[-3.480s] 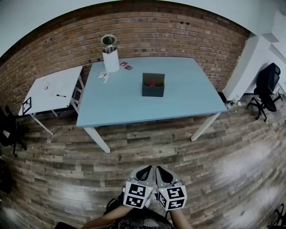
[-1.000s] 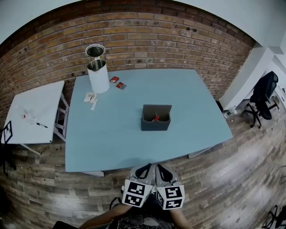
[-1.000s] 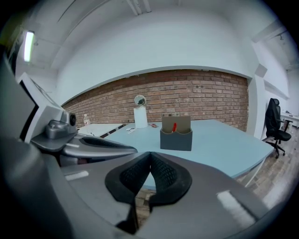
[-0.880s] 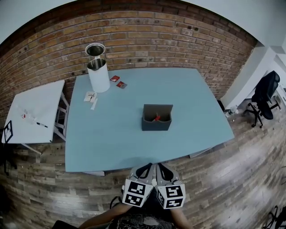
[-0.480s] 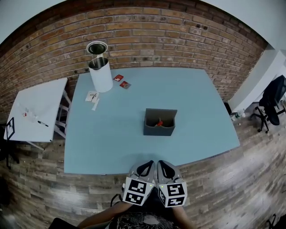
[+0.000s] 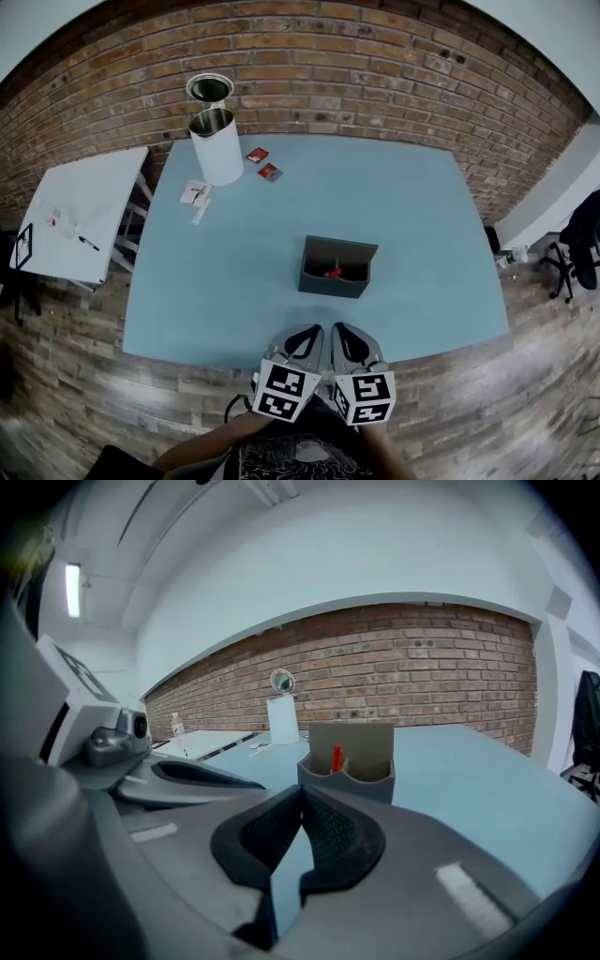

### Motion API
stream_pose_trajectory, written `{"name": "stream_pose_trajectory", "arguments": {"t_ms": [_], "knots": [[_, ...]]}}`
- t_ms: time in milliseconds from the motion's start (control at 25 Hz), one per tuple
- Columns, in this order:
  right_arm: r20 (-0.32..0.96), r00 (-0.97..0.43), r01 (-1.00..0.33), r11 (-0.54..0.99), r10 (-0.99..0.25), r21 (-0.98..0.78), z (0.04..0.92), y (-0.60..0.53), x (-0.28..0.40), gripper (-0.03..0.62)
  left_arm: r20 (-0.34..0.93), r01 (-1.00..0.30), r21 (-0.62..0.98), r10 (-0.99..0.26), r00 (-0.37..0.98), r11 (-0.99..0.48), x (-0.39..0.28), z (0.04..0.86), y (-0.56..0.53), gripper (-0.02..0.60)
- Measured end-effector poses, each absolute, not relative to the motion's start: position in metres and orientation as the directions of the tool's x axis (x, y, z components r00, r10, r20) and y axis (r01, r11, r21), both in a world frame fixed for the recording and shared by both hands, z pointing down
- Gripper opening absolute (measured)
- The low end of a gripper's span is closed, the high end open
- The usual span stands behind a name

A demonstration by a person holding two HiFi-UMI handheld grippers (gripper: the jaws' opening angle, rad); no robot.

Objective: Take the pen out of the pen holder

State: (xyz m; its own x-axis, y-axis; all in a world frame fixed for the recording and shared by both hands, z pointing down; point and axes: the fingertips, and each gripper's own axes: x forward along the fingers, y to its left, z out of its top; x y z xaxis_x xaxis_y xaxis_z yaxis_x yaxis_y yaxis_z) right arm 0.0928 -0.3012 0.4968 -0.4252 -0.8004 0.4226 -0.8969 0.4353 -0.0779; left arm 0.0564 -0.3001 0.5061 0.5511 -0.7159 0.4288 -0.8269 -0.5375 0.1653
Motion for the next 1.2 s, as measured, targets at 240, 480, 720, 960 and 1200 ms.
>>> {"name": "stream_pose_trajectory", "arguments": {"t_ms": [240, 480, 720, 960, 1200], "knots": [[0.413, -0.458, -0.878, 0.473, -0.787, -0.073, 0.497, -0.338, 0.099, 0.002, 0.445, -0.851, 0.143, -0.735, 0.512, -0.505, 0.055, 0.511, -0.323, 0.002], [0.406, -0.498, -0.853, 0.517, -0.766, -0.071, 0.497, -0.37, 0.102, 0.009, 0.443, -0.878, 0.127, -0.766, 0.466, -0.461, 0.057, 0.509, -0.348, 0.002], [0.406, -0.539, -0.822, 0.566, -0.738, -0.062, 0.501, -0.393, 0.097, 0.043, 0.444, -0.904, 0.119, -0.793, 0.417, -0.41, 0.054, 0.511, -0.366, 0.002], [0.414, -0.579, -0.789, 0.612, -0.703, -0.064, 0.504, -0.408, 0.09, 0.075, 0.456, -0.93, 0.11, -0.814, 0.36, -0.35, 0.046, 0.512, -0.373, 0.002], [0.431, -0.594, -0.772, 0.632, -0.68, -0.068, 0.513, -0.417, 0.085, 0.077, 0.454, -0.946, 0.101, -0.832, 0.32, -0.308, 0.034, 0.513, -0.373, 0.002]]}}
